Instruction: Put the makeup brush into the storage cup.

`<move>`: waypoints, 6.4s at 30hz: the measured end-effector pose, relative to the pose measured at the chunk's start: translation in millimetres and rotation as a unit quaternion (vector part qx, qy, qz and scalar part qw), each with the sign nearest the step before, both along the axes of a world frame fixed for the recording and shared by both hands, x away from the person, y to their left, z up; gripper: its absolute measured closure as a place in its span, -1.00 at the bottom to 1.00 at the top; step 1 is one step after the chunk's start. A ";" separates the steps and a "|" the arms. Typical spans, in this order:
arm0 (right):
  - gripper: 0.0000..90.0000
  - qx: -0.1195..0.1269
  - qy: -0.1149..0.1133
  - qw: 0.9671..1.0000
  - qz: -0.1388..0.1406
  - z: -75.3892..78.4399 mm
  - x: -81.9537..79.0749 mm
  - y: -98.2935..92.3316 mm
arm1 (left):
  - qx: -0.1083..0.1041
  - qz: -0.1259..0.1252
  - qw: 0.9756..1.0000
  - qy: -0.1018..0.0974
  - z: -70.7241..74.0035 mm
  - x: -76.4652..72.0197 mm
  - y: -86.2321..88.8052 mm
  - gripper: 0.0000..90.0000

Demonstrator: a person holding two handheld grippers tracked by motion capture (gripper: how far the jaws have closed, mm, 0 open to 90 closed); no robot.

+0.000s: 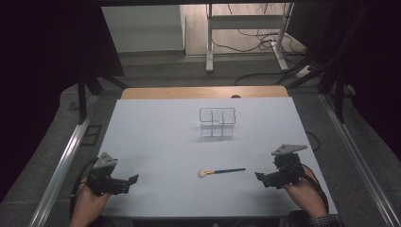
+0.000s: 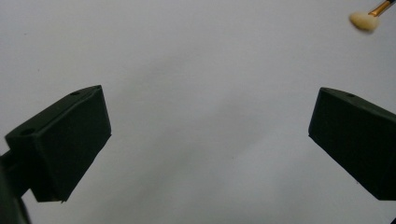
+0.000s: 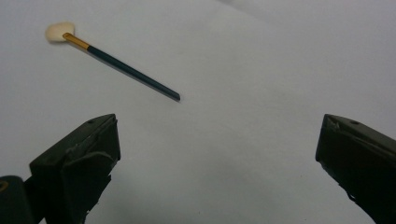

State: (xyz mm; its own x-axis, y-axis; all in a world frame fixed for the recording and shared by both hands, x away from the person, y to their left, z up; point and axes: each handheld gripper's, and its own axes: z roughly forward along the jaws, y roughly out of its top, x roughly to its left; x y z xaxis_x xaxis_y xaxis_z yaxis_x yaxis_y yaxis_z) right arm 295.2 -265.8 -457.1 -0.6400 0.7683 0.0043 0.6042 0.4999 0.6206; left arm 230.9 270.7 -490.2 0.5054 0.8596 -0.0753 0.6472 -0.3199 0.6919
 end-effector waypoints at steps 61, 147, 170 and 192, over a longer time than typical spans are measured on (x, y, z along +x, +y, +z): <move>-0.99 -0.123 0.079 0.987 0.063 -2.1 37.8 45.7 | 0.012 -0.005 1.000 0.012 -1.9 1.3 -2.6 -1.00; -0.60 -0.136 0.096 0.969 0.184 -45.8 52.4 153.1 | 0.022 -0.014 0.999 0.024 -4.0 2.5 -4.9 -1.00; 0.86 -0.153 0.119 0.958 0.212 -42.2 48.4 157.7 | 0.031 -0.020 0.999 0.030 -5.5 2.7 -6.8 -1.00; 0.86 -0.080 0.099 0.977 0.170 -28.4 49.3 140.7 | 0.032 -0.018 0.999 0.028 -5.3 2.8 -6.5 -1.00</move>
